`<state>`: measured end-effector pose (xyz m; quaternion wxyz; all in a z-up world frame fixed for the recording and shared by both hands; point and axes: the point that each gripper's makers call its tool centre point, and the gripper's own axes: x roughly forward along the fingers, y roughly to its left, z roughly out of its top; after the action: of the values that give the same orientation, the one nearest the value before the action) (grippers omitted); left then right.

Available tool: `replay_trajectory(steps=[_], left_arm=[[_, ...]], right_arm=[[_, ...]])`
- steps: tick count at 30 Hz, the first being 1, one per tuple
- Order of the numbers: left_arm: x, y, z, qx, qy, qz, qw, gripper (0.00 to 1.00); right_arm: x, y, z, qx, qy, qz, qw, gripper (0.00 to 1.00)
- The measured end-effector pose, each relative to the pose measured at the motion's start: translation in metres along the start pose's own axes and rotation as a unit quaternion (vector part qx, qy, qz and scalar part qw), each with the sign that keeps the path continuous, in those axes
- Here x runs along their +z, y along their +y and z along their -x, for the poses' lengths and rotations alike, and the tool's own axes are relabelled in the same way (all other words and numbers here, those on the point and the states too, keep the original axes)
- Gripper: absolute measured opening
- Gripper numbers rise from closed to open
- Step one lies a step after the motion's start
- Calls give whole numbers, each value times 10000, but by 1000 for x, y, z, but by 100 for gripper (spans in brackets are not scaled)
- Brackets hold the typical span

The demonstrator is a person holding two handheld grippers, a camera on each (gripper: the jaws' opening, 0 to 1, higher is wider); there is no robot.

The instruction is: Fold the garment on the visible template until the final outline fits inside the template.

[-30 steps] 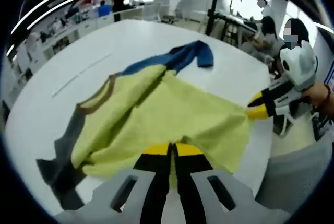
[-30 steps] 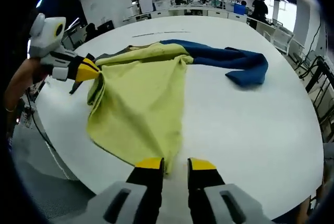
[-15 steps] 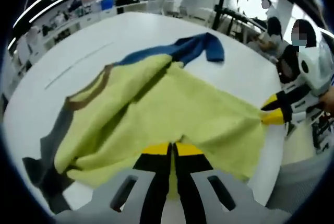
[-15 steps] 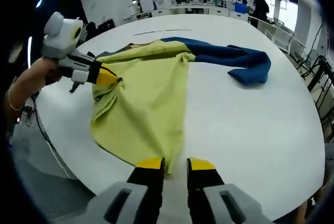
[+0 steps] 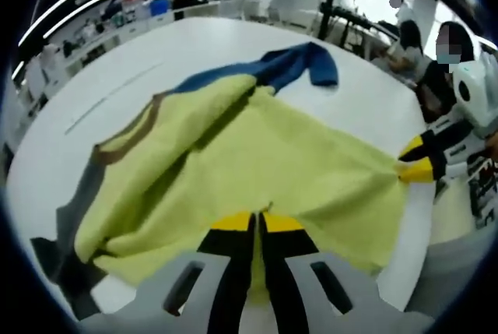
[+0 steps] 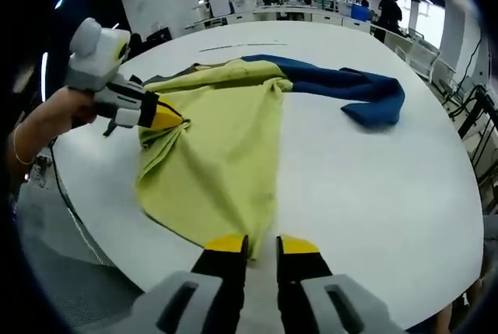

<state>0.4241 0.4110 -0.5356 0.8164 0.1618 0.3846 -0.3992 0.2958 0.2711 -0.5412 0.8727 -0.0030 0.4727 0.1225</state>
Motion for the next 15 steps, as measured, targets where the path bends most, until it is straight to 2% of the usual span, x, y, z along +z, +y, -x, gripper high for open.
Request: replay_trajectory(steps=[5, 7, 9, 15], left_arm=[[0, -1, 2, 82, -72, -104, 9999, 3], [2, -1, 7, 135, -70, -42, 9999, 11], [6, 0, 12, 195, -184, -49, 9996, 17], [21, 4, 35, 283, -501, 6, 9983, 23]], right_arm=[[0, 0, 0, -15, 21, 57, 10000, 10], [0, 0, 0, -19, 39, 48, 10000, 10], [0, 0, 0, -25, 56, 54, 10000, 10], [0, 0, 0, -32, 60, 65, 10000, 9]])
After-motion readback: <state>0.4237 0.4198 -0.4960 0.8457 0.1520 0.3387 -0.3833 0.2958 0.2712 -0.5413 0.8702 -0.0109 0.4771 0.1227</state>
